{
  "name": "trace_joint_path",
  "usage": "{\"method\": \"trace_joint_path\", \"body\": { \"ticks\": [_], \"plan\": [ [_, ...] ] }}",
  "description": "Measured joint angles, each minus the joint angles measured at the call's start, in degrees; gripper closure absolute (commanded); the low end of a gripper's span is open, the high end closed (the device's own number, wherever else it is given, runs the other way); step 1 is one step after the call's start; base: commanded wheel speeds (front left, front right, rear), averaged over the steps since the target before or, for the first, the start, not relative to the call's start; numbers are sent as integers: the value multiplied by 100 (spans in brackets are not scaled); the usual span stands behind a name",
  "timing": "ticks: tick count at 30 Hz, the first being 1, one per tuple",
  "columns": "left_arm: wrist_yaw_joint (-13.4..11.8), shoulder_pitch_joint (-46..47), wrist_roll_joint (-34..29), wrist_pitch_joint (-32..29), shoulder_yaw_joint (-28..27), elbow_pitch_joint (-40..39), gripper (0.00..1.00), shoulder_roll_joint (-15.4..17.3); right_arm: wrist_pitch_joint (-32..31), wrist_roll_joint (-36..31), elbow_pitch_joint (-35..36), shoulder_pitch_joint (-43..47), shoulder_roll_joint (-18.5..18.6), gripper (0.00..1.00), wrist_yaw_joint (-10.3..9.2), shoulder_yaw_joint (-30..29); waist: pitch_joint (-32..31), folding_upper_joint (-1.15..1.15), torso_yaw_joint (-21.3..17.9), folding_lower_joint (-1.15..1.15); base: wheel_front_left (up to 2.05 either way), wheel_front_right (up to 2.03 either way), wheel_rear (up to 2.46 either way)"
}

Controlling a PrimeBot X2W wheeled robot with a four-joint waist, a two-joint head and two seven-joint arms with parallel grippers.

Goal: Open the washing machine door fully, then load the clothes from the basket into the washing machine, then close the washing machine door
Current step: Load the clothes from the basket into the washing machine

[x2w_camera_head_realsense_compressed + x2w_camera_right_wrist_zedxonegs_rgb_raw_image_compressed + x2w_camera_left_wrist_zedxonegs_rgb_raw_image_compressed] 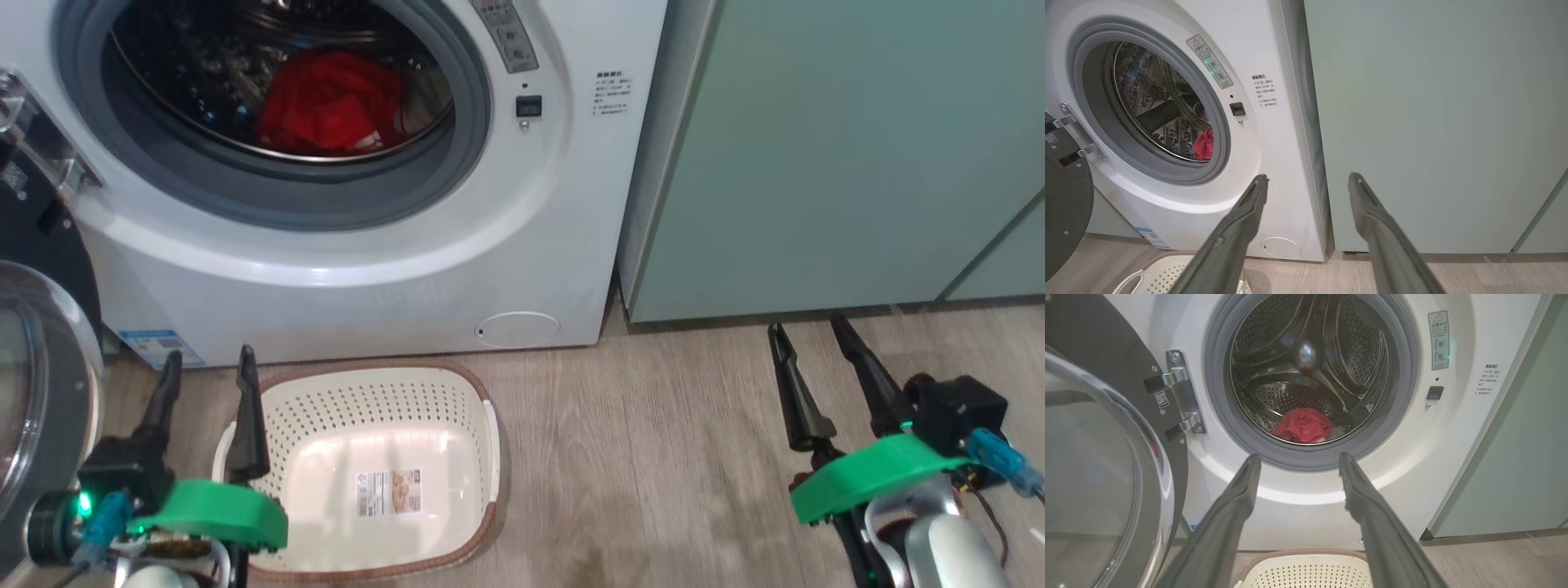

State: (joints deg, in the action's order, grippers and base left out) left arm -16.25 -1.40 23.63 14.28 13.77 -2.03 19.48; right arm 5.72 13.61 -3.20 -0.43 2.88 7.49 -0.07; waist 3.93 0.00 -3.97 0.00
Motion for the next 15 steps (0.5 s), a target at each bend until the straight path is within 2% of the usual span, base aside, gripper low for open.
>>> {"method": "trace_joint_path", "body": {
  "ticks": [15],
  "plan": [
    [1, -133, 0, 0, 60, 100, 0, -16, -178, 0, 235, 257, -2, 0, 0, -67, -206, 0, -8, 0, 0, 0, 0]
  ]
}}
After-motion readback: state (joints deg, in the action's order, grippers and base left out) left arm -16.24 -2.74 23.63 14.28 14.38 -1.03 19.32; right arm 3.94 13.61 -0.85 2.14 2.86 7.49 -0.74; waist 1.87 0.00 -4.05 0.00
